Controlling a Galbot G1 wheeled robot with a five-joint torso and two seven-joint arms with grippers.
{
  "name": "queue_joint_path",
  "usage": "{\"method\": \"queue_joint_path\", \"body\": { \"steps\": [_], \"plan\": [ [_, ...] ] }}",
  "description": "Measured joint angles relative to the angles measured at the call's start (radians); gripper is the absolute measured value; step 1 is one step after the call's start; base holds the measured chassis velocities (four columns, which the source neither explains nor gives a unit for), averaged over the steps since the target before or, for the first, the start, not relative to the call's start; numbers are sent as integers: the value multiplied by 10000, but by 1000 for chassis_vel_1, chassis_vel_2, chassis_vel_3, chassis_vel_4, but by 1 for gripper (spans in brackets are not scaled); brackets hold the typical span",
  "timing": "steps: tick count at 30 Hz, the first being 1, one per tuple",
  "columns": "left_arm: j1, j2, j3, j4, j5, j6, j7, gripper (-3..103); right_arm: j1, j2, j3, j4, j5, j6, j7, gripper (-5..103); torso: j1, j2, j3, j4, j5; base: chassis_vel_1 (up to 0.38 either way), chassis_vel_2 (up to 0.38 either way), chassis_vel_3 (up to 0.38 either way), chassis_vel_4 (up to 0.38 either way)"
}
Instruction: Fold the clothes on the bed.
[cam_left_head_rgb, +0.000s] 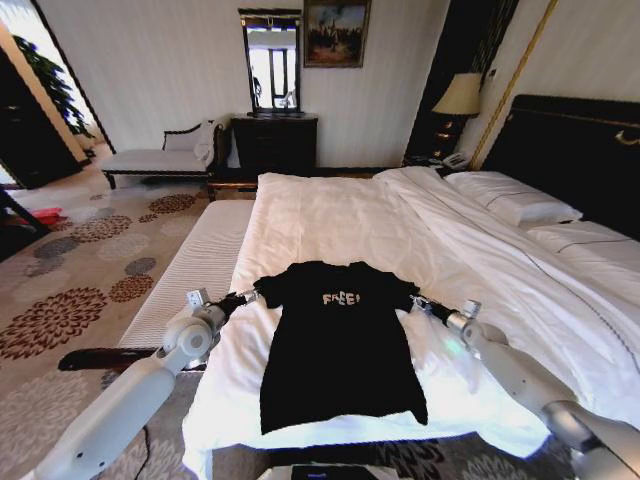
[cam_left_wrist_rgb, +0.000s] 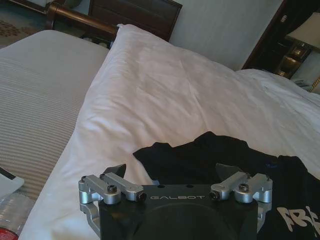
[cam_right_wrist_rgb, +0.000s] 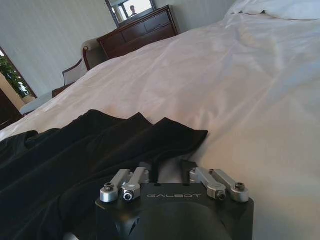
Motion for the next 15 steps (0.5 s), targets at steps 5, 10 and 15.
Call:
{"method": "queue_joint_path", "body": {
  "steps": [5, 10, 15],
  "plan": [
    [55, -16, -46, -53, 4, -21, -60, 100, -140, -53, 117, 148, -11, 10, 22, 15, 0, 0, 0, 0, 1, 0, 0, 0, 0],
    [194, 28, -240, -126, 13, -53, -82, 100, -248, -123, 244, 363, -13, 12, 83, 2, 1, 0, 0, 0, 0, 0, 0, 0, 0],
    [432, 64, -656, -244, 11, -70, -84, 100, -777, -261, 792, 984, -41, 2, 475, 0, 1, 1, 0, 5, 0, 0, 0, 0, 0]
  ]
}}
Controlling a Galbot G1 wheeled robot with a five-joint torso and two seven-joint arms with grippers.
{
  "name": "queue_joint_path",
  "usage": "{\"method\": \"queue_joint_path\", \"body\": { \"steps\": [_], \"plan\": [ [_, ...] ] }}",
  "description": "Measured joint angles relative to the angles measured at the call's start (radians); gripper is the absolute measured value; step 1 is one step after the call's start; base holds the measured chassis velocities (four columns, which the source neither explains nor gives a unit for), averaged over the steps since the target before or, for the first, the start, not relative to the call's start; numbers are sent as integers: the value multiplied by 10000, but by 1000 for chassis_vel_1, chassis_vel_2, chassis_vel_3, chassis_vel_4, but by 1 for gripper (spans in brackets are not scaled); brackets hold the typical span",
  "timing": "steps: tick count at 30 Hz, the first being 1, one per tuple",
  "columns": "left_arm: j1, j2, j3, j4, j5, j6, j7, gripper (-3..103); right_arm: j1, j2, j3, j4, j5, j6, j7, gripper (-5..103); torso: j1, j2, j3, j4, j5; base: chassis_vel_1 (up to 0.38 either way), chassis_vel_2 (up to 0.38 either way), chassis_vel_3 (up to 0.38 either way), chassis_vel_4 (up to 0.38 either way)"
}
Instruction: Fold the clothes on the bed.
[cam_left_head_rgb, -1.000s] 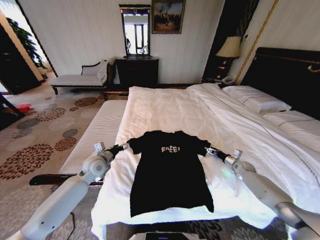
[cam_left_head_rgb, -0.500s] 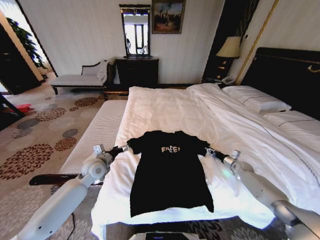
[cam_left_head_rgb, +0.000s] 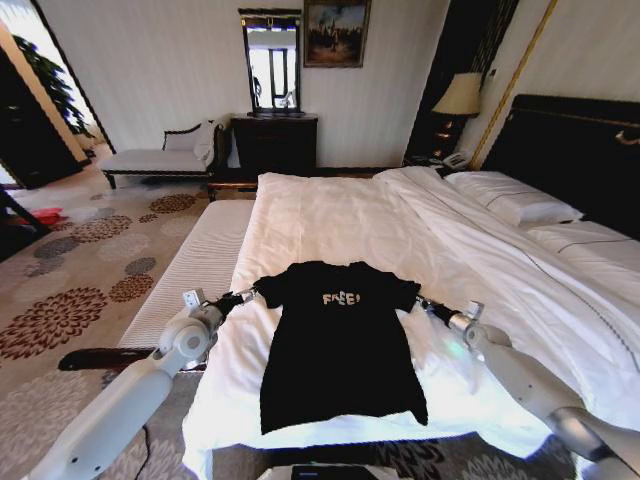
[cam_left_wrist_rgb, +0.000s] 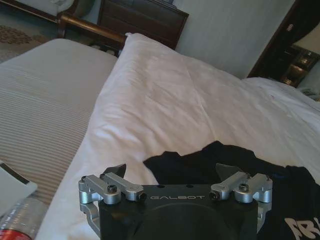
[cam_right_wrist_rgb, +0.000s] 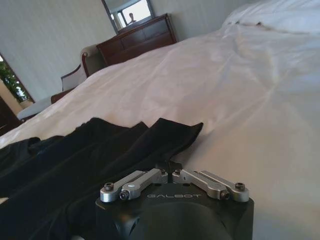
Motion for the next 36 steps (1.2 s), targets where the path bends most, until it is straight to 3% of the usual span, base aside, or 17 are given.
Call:
{"method": "queue_joint_path", "body": {
  "steps": [7, 8, 11, 13, 24, 36],
  "plan": [
    [191, -18, -252, -123, -8, -17, -2, 100, -1127, -419, 911, 821, 18, -43, 331, 0, 0, -1, 0, 5, 2, 0, 0, 0, 0],
    [228, -24, -267, -158, -8, -21, -19, 100, -1520, -612, 1149, 994, 6, -60, 395, 0, 0, -1, 0, -19, -1, 0, 0, 0, 0],
    [247, -36, -265, -230, -7, -26, -41, 100, -1817, -760, 1331, 1173, -30, -60, 390, 0, -2, 1, -1, -21, -2, 0, 0, 0, 0],
    [250, -40, -233, -278, -6, -31, -94, 100, -1809, -752, 1320, 1191, -91, -55, 383, 0, -2, 0, -1, -6, 1, 0, 0, 0, 0],
    [645, 107, -652, -510, -20, -38, -162, 100, -1423, -629, 1021, 1747, -201, -44, 492, 0, -1, 0, 0, -3, 0, 0, 0, 0, 0],
    [861, -20, -841, -570, 24, -46, -133, 100, -1198, -907, 573, 3735, -484, -44, 876, 0, -1, 0, 0, -8, -2, 0, 0, 0, 0]
  ]
}}
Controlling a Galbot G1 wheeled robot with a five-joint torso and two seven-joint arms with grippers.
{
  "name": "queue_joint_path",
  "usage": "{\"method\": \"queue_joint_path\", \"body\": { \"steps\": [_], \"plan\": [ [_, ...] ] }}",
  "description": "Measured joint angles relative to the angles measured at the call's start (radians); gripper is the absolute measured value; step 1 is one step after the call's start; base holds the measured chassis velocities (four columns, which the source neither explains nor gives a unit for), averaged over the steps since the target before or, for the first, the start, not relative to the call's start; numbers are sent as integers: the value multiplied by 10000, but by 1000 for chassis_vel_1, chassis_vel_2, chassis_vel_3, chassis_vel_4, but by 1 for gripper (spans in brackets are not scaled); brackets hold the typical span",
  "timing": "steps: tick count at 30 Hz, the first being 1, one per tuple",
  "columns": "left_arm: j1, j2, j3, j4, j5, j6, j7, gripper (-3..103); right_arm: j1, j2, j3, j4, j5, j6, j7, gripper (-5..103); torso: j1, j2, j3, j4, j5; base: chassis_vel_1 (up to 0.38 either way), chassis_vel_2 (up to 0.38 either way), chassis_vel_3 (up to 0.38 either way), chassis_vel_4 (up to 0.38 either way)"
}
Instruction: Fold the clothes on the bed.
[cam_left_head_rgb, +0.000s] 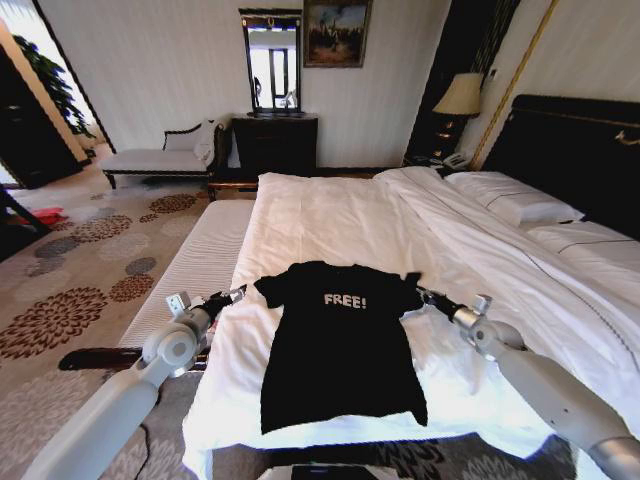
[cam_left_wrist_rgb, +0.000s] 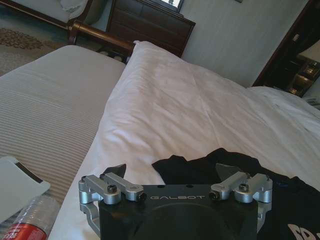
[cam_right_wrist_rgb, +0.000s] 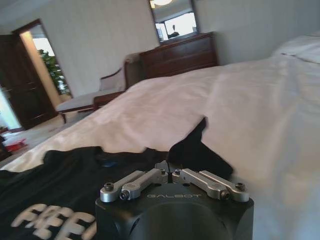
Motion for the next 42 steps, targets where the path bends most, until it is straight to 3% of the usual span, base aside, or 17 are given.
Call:
{"method": "queue_joint_path", "body": {
  "steps": [8, 14, 16, 18, 22, 30, 32, 34, 37, 39, 42],
  "plan": [
    [243, 86, -251, -116, 7, -7, 7, 100, 1288, 737, -1496, -411, -444, -17, 130, 0, 1, -1, 2, 6, 1, 0, 0, 0, 0],
    [337, 74, -330, -120, 47, -7, 21, 100, 1432, 960, -1891, -657, -676, 12, 160, -1, 1, -1, 2, 4, 1, 0, 0, 0, 0],
    [321, 47, -303, -107, 77, -8, 21, 100, 1373, 961, -2006, -735, -875, 83, 91, 9, 1, -1, 2, 3, 1, 0, 0, 0, 0],
    [297, 37, -272, -104, 87, -8, 22, 100, 1317, 950, -2035, -740, -942, 113, 56, 9, 1, -1, 2, 2, 1, 0, 0, 0, 0],
    [222, -4, -145, -70, 181, -4, 21, 100, 1149, 888, -2085, -593, -1191, 205, -74, 31, 1, -1, 0, -1, 2, 0, 0, 0, 0],
    [252, -37, -128, -98, 245, 5, -13, 100, 1034, 783, -2052, 48, -1218, 233, -70, 52, 1, -1, 1, 5, 2, 0, 0, 0, 0],
    [249, -41, -82, -67, 356, 14, -57, 100, 773, 681, -1601, 138, -1143, 257, 54, 69, 1, -1, 0, 9, 3, 0, 0, 0, 0],
    [224, -44, -36, -36, 358, 18, -67, 100, 619, 598, -1393, 178, -1116, 259, 61, 69, 1, -1, 1, 8, 6, 0, 0, 0, 0],
    [-40, -113, 245, 154, 264, 20, -49, 100, -322, 152, -406, 505, -982, 263, 55, 85, 1, -1, 1, -5, 4, 0, 0, 0, 0],
    [-128, -158, 315, 217, 223, 20, -17, 100, -554, 52, -158, 587, -966, 262, 41, 85, 1, -1, 0, -4, 8, 0, 0, 0, 0],
    [-577, -383, 561, 652, -65, 29, 195, 100, -1736, -355, 1207, 993, -929, 263, -53, 99, 0, 0, 0, -1, 2, 0, 0, 0, 0]
  ]
}}
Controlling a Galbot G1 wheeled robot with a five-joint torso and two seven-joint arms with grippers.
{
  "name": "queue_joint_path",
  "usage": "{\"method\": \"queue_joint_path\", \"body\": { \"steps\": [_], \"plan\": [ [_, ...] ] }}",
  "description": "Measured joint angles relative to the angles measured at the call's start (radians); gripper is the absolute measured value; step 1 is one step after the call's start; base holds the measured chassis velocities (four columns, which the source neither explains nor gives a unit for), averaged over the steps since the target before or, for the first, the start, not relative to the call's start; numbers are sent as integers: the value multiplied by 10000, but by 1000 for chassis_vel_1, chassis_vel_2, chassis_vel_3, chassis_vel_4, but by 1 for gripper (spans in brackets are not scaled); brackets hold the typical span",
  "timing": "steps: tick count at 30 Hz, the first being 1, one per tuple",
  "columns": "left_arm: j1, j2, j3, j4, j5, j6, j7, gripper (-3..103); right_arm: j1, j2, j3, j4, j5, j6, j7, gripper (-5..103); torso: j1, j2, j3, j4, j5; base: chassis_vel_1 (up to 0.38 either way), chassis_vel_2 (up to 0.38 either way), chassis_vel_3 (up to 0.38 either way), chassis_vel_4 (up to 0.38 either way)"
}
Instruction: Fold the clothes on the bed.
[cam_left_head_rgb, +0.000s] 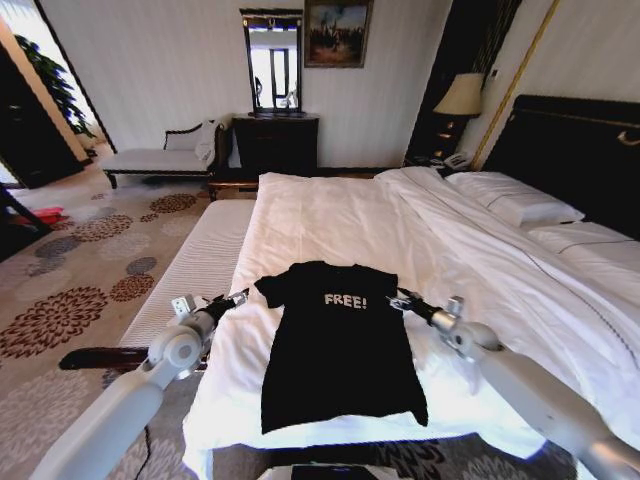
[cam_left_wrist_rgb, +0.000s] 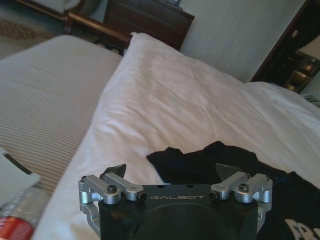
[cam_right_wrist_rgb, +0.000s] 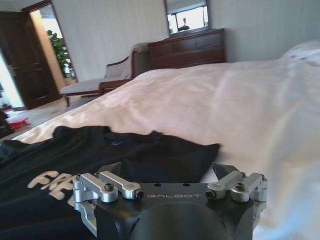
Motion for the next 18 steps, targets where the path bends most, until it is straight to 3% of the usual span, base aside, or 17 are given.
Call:
{"method": "queue_joint_path", "body": {
  "steps": [4, 8, 11, 13, 18],
  "plan": [
    [-384, -142, 137, 436, -272, 40, 250, 100, -816, -184, 920, 240, 23, 4, -21, 100, 0, 0, 0, 4, -3, 0, 0, 0, 0],
    [-983, -391, 406, 1714, -277, 85, 1076, 100, -2047, -362, 2088, 756, 12, 4, -15, 100, 0, 0, 0, 1, 0, 0, 0, 0, 0],
    [-1089, -494, 453, 2123, -230, 85, 1306, 103, -2179, -362, 2226, 849, 53, 2, -16, 100, 0, 0, 0, -1, -2, 0, 0, 0, 0],
    [-1185, -678, 524, 2621, -57, 41, 1609, 98, -2189, -363, 2211, 858, 95, -1, -8, 100, 0, 0, 1, 9, 0, 0, 0, 0, 0],
    [-1432, -1042, 575, 3176, 96, -71, 1915, 97, -2176, -388, 2101, 958, 104, -30, 84, 100, 1, -1, 1, 7, 1, 0, 0, 0, 0]
  ]
}}
